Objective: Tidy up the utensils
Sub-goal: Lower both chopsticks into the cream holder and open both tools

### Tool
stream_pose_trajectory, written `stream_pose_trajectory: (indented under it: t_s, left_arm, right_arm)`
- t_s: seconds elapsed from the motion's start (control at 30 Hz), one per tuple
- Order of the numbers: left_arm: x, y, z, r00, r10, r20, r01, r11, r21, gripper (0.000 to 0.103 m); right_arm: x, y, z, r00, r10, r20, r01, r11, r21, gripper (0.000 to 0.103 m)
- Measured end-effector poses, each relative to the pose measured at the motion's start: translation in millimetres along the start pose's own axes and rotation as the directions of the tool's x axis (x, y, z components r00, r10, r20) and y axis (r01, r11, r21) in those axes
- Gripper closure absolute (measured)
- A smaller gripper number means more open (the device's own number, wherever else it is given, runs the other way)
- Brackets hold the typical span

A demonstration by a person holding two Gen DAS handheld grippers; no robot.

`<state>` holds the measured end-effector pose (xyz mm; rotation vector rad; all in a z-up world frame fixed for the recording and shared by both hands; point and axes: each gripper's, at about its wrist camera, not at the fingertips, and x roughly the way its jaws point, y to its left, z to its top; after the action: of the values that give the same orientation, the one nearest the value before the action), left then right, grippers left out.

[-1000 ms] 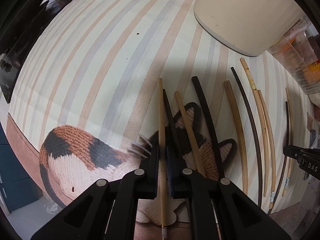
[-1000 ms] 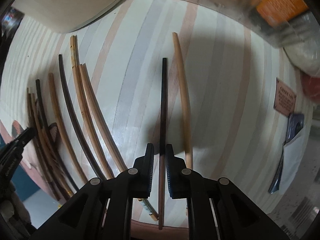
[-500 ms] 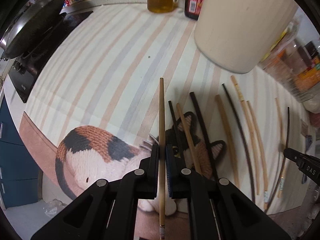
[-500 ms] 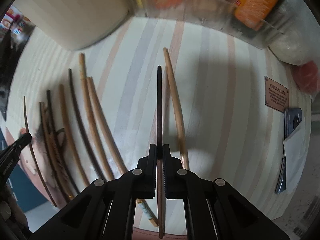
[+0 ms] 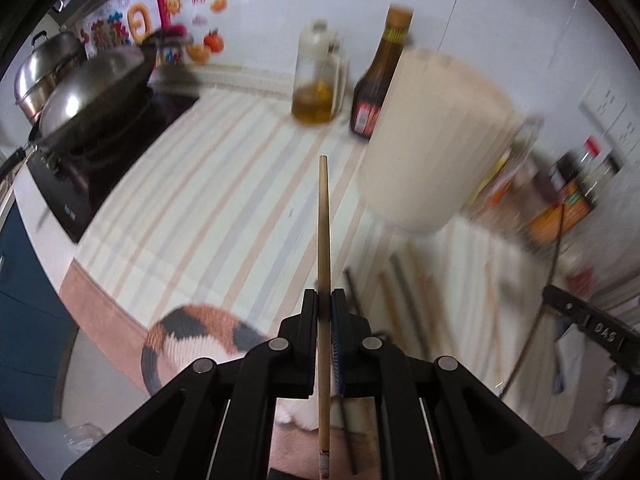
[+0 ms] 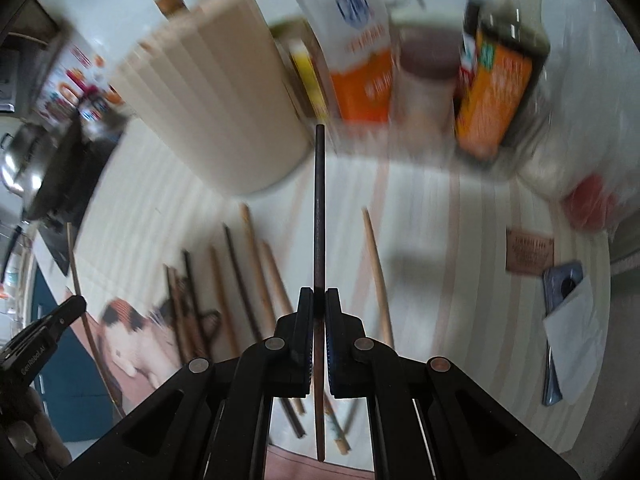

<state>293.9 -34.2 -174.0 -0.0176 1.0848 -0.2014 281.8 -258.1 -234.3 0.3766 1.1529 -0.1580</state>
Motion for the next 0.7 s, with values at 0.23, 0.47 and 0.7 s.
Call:
stream_pose_trajectory:
  t_s: [0.23, 0.47, 0.7]
  left_arm:
    - [-57, -27, 72, 0.978, -0.099, 0.183, 0.099, 0.995, 0.014, 0.099]
    - [-89, -55, 157, 0.927, -0.155, 0.342, 0.139, 0.988, 0.07, 0.099]
    - [-80, -79, 233, 0.891, -0.196, 0.41, 0.16, 0.98, 0.121, 0.099]
  right_arm:
    - [-72, 26, 56, 0.976, 0.097, 0.193, -0.093, 0.995, -0.027, 0.098]
    - [-119, 46, 131, 0.917, 0.123, 0.38, -0.113, 0.992, -0.048, 0.098]
    - [-129, 53, 193, 0.851, 0.115, 0.513, -0.12, 0.993, -0.024, 0.098]
